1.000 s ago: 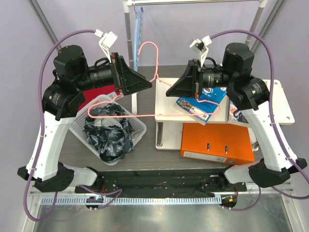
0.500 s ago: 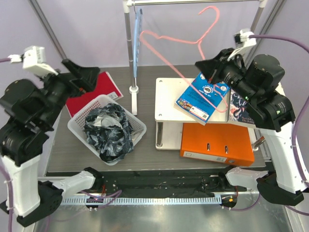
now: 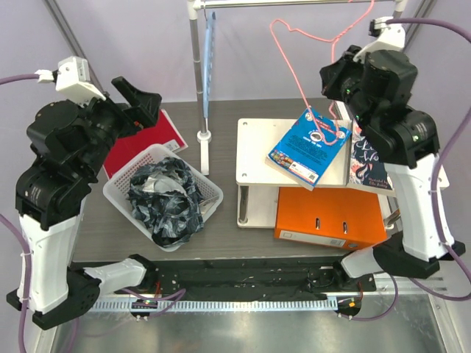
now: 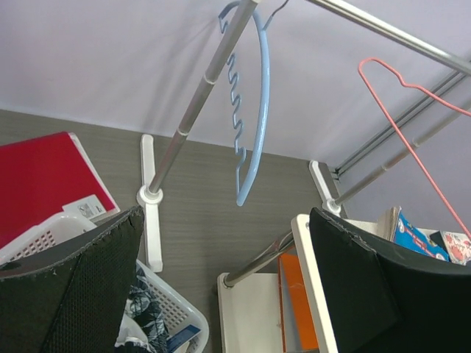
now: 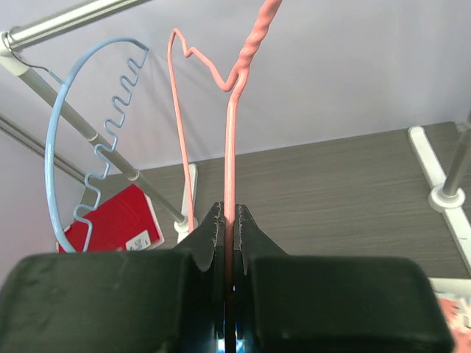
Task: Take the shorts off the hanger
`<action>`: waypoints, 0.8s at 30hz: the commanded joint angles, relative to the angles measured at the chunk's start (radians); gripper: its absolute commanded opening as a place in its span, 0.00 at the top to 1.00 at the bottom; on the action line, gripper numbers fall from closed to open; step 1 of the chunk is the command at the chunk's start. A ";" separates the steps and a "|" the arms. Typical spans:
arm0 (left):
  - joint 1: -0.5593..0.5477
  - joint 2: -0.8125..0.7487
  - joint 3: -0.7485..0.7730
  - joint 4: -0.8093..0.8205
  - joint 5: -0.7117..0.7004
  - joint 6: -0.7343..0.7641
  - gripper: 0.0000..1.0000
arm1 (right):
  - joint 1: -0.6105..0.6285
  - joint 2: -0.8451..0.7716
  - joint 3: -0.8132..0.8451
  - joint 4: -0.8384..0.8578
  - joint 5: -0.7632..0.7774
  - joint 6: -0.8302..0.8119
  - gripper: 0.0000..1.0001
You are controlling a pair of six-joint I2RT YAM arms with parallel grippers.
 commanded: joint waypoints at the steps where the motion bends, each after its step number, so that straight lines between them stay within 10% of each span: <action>1: 0.000 0.009 0.028 -0.010 0.031 -0.015 0.08 | 0.000 0.061 0.027 0.071 -0.078 0.082 0.99; 24: 0.000 -0.095 -0.099 -0.171 0.046 -0.101 0.09 | -0.002 0.324 0.136 0.335 -0.025 0.074 0.99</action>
